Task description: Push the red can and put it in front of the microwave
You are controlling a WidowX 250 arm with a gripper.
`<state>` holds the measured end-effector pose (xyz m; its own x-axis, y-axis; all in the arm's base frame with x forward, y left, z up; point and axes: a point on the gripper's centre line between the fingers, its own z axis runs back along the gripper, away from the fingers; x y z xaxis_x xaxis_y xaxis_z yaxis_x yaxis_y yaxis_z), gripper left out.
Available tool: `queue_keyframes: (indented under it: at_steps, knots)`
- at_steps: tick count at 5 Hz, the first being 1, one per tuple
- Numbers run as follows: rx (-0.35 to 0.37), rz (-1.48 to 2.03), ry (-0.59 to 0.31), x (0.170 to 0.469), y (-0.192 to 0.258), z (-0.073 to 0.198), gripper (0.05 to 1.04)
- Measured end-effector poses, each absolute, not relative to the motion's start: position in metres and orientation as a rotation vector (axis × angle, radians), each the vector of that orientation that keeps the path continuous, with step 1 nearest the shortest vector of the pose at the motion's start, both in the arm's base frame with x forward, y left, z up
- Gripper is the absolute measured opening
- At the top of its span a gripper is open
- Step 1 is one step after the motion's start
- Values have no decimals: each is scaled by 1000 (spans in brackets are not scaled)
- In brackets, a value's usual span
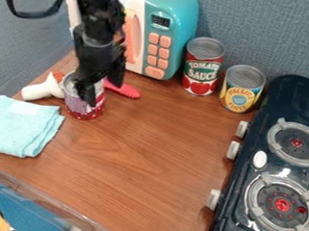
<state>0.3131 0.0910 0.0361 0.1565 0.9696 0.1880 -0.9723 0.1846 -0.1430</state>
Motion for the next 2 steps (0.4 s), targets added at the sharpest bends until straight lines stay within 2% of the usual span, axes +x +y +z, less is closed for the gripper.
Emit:
queue_keyframes:
  at_steps: [1, 2]
  knots:
    - [-25, 1361, -346, 308, 88, 75, 999]
    - [-42, 1318, -414, 305, 94, 103, 999]
